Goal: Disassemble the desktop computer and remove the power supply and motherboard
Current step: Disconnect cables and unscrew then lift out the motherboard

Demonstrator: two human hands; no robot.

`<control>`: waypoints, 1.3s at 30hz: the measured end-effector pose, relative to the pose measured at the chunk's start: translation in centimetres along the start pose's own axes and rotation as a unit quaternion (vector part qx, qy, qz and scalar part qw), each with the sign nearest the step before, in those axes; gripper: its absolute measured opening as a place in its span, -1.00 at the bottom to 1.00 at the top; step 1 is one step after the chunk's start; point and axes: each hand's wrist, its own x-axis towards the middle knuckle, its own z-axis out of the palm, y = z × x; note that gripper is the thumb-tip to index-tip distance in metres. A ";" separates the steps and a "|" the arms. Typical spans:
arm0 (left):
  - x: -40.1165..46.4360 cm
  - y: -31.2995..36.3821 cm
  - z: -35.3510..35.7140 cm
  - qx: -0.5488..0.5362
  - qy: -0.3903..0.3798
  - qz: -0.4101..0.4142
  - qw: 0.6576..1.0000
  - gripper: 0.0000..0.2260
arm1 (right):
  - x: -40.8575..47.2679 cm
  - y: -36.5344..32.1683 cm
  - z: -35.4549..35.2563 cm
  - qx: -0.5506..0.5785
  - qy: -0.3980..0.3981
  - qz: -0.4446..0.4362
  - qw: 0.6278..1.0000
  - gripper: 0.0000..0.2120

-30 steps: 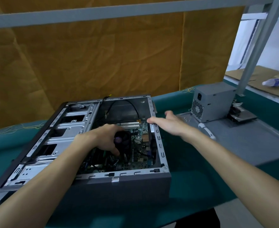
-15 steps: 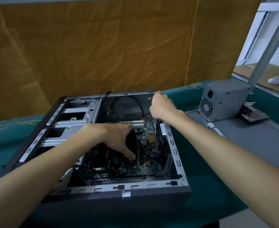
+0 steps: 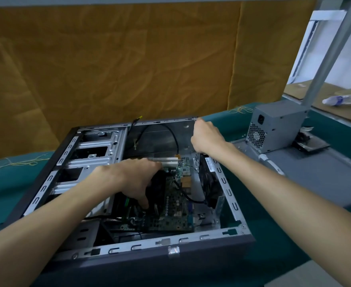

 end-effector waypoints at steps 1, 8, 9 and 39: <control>-0.1 0.1 0.1 0.010 -0.003 0.003 1.000 -0.15 | 0.0 0.1 0.0 -0.001 0.000 -0.001 1.000 -0.55; -0.6 0.6 -0.3 -0.007 0.036 0.037 0.999 -0.21 | -0.1 0.1 0.0 -0.006 0.006 0.002 1.000 -0.62; -0.8 0.7 -0.3 -0.020 0.039 0.042 0.998 -0.21 | 0.0 0.1 0.0 -0.007 0.007 0.002 1.000 -0.63; 10.1 0.0 -1.9 -0.147 -0.102 -0.003 0.984 -0.65 | 5.4 -0.8 1.1 -0.084 0.033 -0.214 0.973 -0.64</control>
